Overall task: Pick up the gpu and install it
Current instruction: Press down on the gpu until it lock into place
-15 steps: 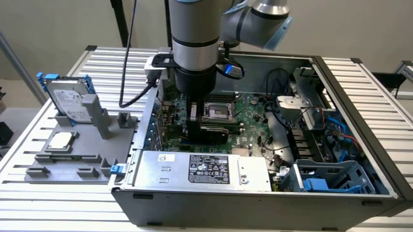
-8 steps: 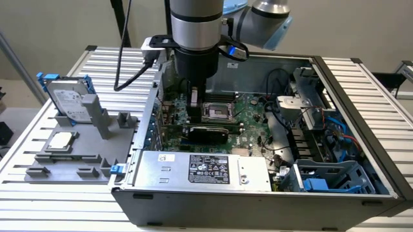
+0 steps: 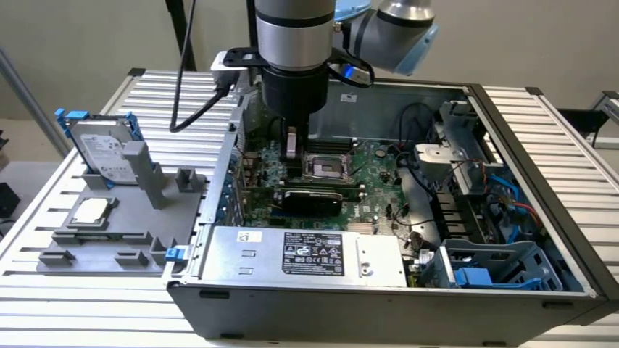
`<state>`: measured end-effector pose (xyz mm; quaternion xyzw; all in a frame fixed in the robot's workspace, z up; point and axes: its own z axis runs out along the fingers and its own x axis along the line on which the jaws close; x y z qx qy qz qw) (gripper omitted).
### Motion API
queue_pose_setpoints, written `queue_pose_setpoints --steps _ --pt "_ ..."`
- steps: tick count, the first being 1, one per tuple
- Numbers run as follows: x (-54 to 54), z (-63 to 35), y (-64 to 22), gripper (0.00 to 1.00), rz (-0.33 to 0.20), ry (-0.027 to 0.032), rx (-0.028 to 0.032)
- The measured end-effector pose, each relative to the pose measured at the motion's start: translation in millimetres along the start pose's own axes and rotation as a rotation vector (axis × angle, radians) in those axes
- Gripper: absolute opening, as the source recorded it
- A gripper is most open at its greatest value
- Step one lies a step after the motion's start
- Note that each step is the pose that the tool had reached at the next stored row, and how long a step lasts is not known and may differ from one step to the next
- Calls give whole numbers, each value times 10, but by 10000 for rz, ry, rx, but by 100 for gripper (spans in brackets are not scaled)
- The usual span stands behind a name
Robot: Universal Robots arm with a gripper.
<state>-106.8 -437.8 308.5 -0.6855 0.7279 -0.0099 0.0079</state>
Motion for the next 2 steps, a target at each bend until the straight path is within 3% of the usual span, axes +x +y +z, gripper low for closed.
queue_pose_setpoints --steps 2 --pt "0 0 0 11 0 -1 0"
